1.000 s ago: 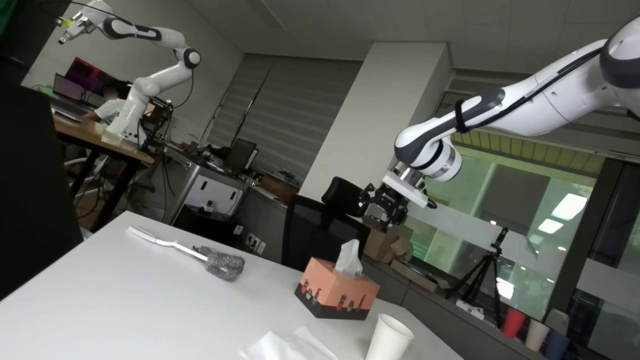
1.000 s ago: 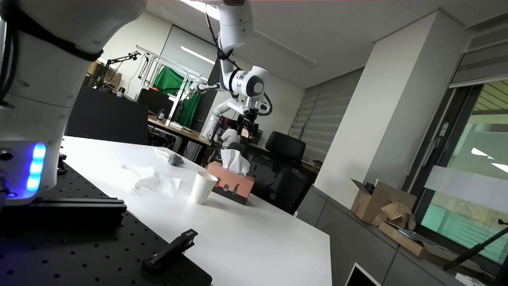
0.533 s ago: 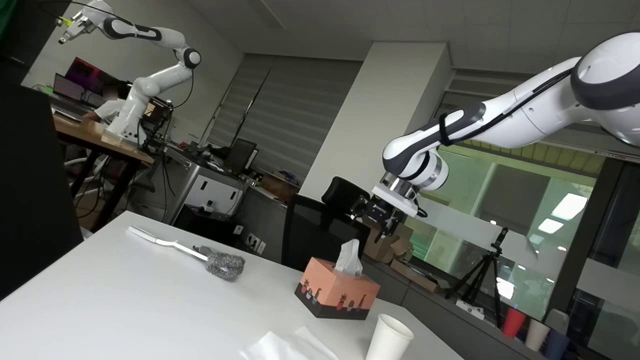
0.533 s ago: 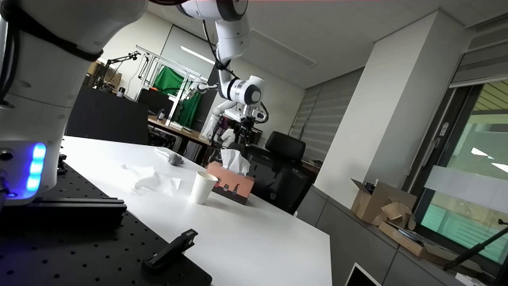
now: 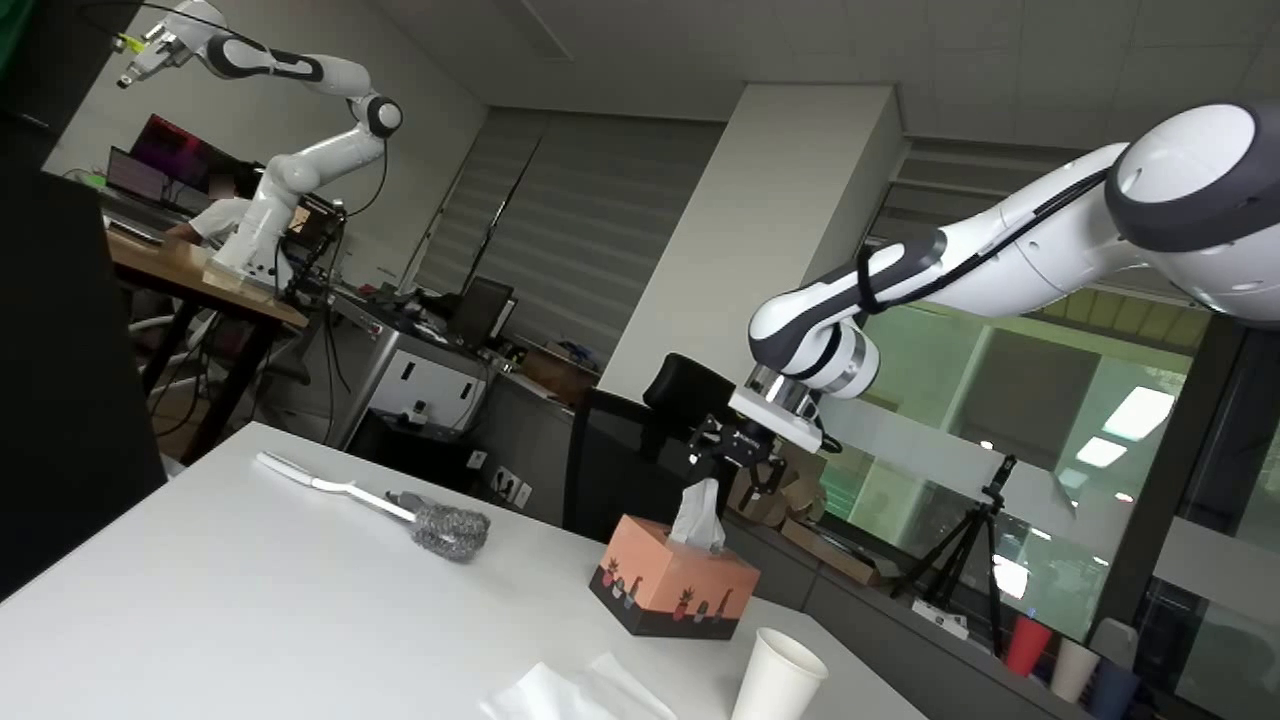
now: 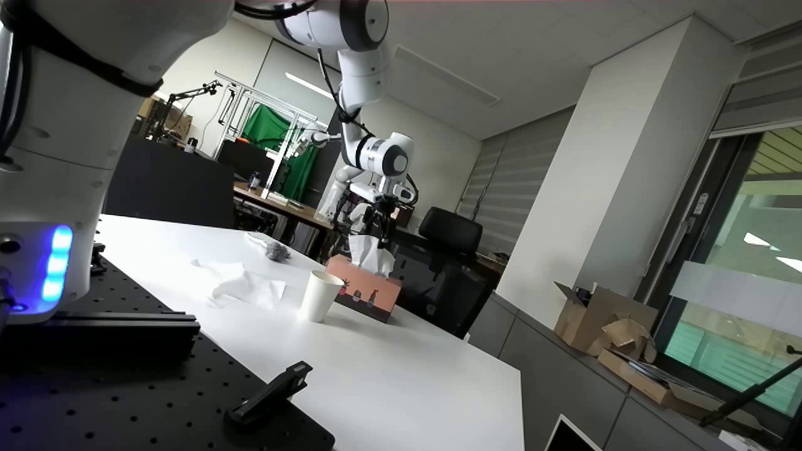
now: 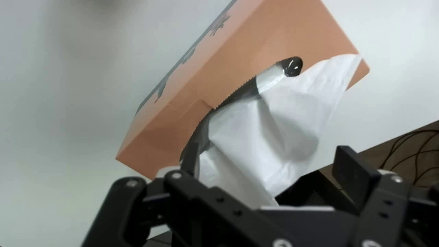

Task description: Get a wipe from the wipe box and place it on the table

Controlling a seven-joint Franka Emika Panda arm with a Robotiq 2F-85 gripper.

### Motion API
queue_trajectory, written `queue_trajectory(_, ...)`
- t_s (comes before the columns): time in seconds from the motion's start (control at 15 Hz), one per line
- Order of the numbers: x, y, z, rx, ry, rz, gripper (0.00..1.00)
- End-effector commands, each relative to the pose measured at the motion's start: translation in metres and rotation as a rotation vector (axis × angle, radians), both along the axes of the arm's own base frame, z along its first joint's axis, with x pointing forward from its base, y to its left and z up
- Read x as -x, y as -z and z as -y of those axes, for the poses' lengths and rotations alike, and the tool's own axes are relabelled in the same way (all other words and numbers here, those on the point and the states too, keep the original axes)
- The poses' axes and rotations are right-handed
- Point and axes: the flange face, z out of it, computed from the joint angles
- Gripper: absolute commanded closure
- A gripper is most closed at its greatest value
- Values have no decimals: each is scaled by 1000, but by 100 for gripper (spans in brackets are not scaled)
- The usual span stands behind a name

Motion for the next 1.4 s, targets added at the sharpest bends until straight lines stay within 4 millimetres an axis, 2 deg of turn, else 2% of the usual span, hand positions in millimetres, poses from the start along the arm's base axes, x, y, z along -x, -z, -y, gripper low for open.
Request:
queue_trajectory(0.0,-7,0,0,10,29,-11,32)
queue_trajectory(0.4,-8,-10,7,5,31,-16,75)
queue_trajectory(0.6,-4,-17,13,-93,5,-114,96)
queue_trajectory(0.73,-2,-24,18,-145,1,-160,100)
queue_trajectory(0.93,-1,-44,26,-191,-3,-181,100)
queue_trajectory(1.33,-2,-115,32,-212,-60,-83,100)
